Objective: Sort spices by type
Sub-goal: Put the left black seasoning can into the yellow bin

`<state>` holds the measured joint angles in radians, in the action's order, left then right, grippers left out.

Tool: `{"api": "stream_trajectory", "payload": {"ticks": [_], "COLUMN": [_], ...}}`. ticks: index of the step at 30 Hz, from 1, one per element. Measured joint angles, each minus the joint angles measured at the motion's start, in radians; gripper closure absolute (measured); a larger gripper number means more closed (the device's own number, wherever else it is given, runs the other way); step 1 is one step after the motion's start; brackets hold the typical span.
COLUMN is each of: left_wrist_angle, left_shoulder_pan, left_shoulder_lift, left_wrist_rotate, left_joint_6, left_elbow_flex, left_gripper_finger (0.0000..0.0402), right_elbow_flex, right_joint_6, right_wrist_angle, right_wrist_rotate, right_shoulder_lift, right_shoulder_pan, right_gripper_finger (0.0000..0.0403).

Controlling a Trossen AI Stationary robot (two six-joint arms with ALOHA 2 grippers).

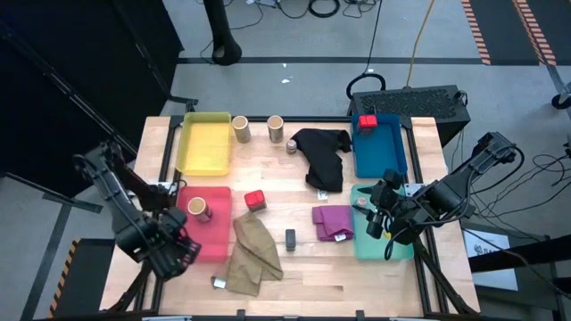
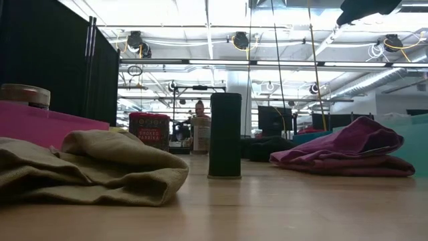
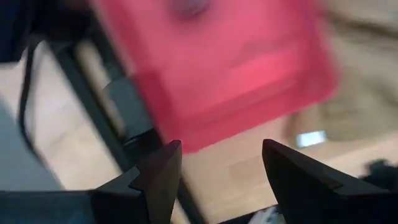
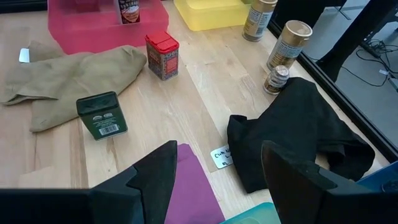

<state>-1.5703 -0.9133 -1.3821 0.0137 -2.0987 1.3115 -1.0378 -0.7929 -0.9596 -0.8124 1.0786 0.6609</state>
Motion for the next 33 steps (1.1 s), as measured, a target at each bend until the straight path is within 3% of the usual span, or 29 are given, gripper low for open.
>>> {"api": "stream_trajectory", "payload": {"ticks": [7,18,33], "left_wrist_angle": [0.010,0.034,0.083], "left_shoulder_pan": [-0.037,-0.035,-0.035], "left_shoulder_lift": [0.094,0.114,0.114], "left_wrist_rotate": [-0.070,-0.171,-0.167], "left_joint_6": [-0.162,-0.210,-0.202], "left_elbow_flex": [-0.156,-0.297,-0.336], "left_gripper_finger": [0.0171,0.0171,0.0171], "right_elbow_flex": [0.000,0.000,0.000], "right_joint_6": [0.000,0.011,0.020], "right_wrist_angle": [0.000,0.002,0.003], "right_wrist_rotate": [-0.002,-0.004,-0.004], "right_shoulder_lift": [0.000,0.000,0.000], "right_shoulder_pan": [0.000,0.000,0.000], "right_gripper_finger": [0.0188,0.0188,0.0188]}}
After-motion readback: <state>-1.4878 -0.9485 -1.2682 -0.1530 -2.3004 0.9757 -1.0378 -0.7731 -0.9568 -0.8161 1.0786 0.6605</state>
